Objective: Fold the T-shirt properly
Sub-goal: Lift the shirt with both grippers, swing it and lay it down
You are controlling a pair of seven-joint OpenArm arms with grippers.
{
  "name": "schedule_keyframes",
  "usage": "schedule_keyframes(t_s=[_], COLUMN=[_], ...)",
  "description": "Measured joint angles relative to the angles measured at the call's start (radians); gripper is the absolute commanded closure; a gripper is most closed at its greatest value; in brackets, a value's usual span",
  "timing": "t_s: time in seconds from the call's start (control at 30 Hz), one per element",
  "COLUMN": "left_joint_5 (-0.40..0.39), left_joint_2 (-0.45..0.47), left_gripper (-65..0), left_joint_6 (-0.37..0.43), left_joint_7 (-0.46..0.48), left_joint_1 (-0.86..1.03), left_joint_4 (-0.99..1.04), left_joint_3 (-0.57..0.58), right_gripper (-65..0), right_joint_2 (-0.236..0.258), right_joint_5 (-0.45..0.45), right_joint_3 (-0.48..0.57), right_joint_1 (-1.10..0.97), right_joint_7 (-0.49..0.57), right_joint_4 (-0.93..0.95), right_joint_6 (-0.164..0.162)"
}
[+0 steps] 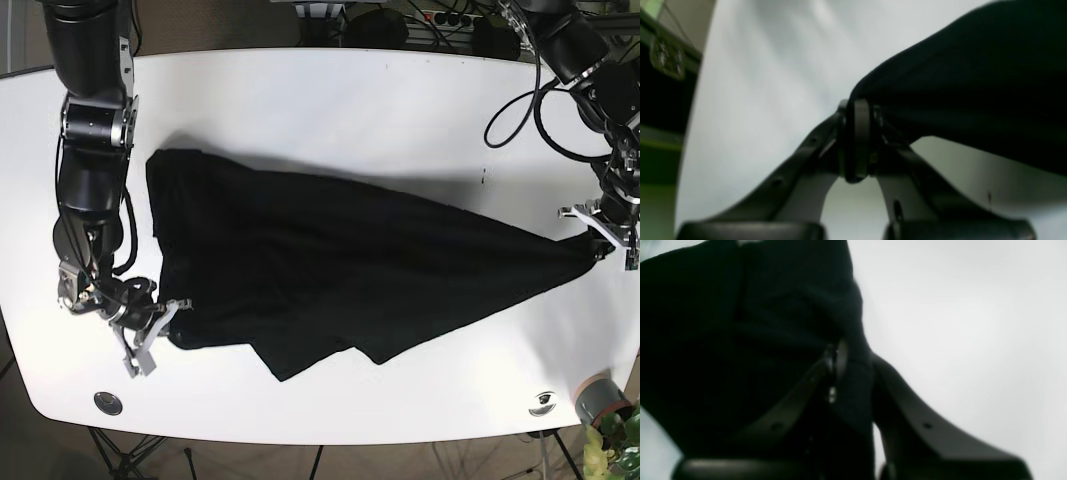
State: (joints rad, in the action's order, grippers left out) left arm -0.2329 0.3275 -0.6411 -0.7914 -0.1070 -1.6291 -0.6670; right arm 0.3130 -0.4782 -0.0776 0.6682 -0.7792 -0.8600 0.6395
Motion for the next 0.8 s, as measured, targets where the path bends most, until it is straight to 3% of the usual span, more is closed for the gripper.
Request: schedule_keyframes(t_s=[0.27, 0.57, 0.8], left_joint_5=[-0.008, 0.119, 0.128], left_joint_2=[0.036, 0.050, 0.056], left_gripper=[0.0, 0.0, 0.0], left_joint_6=[-0.016, -0.017, -0.018], left_joint_7=[0.000, 0.005, 0.022], left_joint_1=[-0.188, -0.438, -0.566], left_joint_4=[-0.042, -0.043, 0.003], left_joint_3=[0.125, 0.203, 0.207], right_gripper=[-1.9, -1.9, -1.9], right_joint_2=[0.030, 0.058, 0.075], right_joint_5=[0.004, -0.008, -0.003], right_joint_3=[-0.001, 0.000, -0.002], right_joint_1=[0.172, 0.443, 0.579], right_joint_7=[-0.098, -0.188, -0.267], right_joint_4=[-0.027, -0.034, -0.036], right_joint_6=[0.003, 0.011, 0.012])
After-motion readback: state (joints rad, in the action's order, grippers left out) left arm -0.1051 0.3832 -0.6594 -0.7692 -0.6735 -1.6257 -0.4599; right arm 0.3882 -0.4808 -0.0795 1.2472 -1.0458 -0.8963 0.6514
